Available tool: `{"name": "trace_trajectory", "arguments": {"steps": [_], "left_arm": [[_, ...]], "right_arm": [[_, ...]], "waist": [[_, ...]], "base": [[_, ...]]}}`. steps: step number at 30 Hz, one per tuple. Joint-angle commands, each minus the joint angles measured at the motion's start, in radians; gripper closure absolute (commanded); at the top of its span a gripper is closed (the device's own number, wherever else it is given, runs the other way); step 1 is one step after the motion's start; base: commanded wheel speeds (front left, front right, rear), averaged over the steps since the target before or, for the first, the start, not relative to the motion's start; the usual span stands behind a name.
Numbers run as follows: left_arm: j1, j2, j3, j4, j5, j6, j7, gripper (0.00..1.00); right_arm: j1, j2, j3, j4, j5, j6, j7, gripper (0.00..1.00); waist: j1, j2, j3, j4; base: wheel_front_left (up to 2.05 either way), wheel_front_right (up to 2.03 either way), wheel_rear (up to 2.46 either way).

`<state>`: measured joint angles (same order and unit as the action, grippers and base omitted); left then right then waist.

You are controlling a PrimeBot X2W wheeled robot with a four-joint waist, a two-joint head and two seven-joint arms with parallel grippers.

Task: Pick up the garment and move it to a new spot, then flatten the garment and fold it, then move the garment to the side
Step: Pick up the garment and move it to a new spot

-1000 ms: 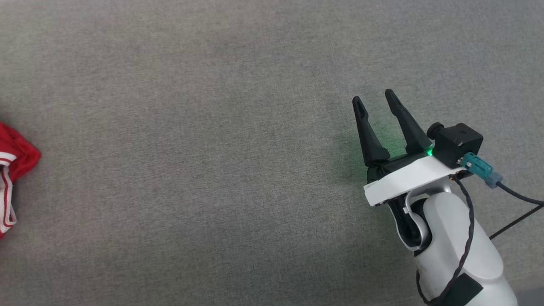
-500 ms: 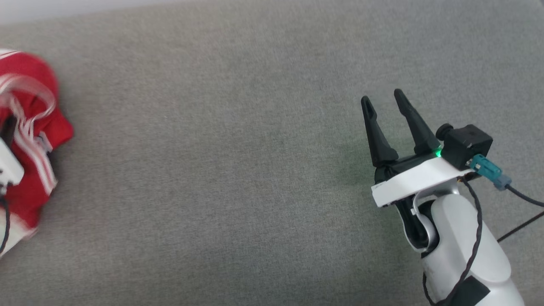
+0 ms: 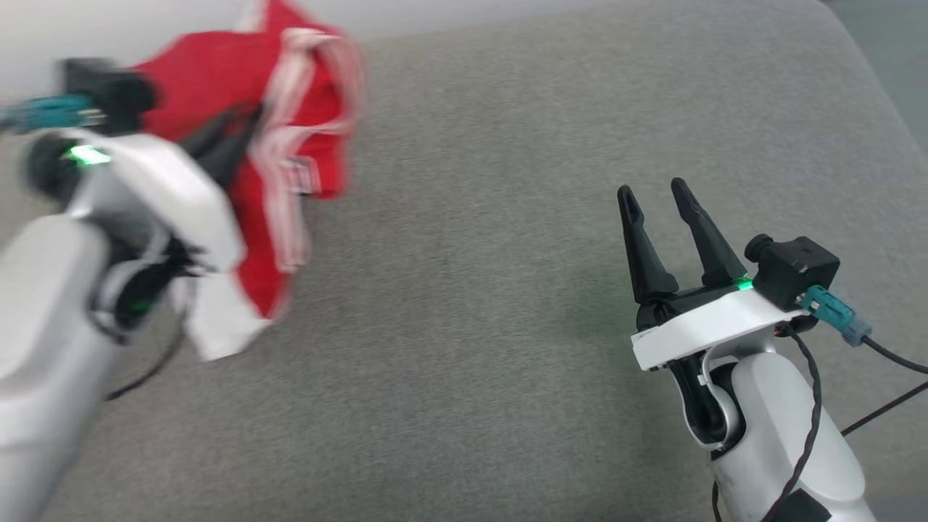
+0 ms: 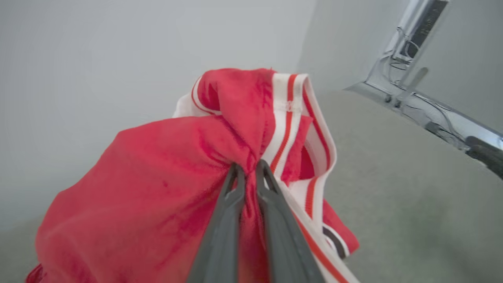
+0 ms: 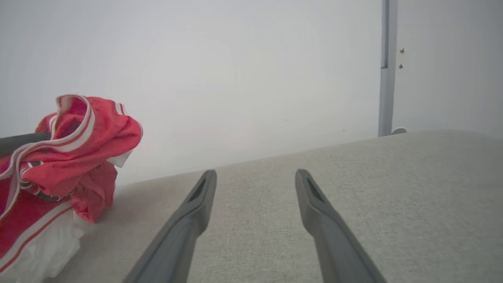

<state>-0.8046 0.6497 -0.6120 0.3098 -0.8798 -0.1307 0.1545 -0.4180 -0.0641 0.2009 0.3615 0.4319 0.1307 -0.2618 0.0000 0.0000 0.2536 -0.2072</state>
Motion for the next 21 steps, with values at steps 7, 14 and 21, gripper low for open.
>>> {"name": "trace_trajectory", "arguments": {"steps": [7, 14, 21], "left_arm": [[-0.15, -0.131, -0.259, -0.029, -0.046, 0.001, -0.02, 1.0], [-0.224, -0.145, -0.518, 0.074, -0.148, 0.001, -0.033, 1.0], [-0.241, -0.061, -0.644, 0.186, -0.201, 0.002, 0.022, 1.0]], "right_arm": [[-0.003, 0.013, -0.008, -0.016, 0.037, 0.0, -0.003, 0.0], [0.003, 0.013, -0.023, -0.029, 0.102, 0.0, -0.003, 0.0], [0.026, 0.013, -0.054, -0.039, 0.145, 0.0, -0.003, 0.0]], "waist": [[0.0, 0.0, 0.052, -0.121], [0.0, 0.0, 0.093, -0.22], [0.0, 0.0, 0.103, -0.266]], "base": [[0.0, 0.0, 0.0], [0.0, 0.0, 0.0], [0.0, 0.0, 0.0]]}}
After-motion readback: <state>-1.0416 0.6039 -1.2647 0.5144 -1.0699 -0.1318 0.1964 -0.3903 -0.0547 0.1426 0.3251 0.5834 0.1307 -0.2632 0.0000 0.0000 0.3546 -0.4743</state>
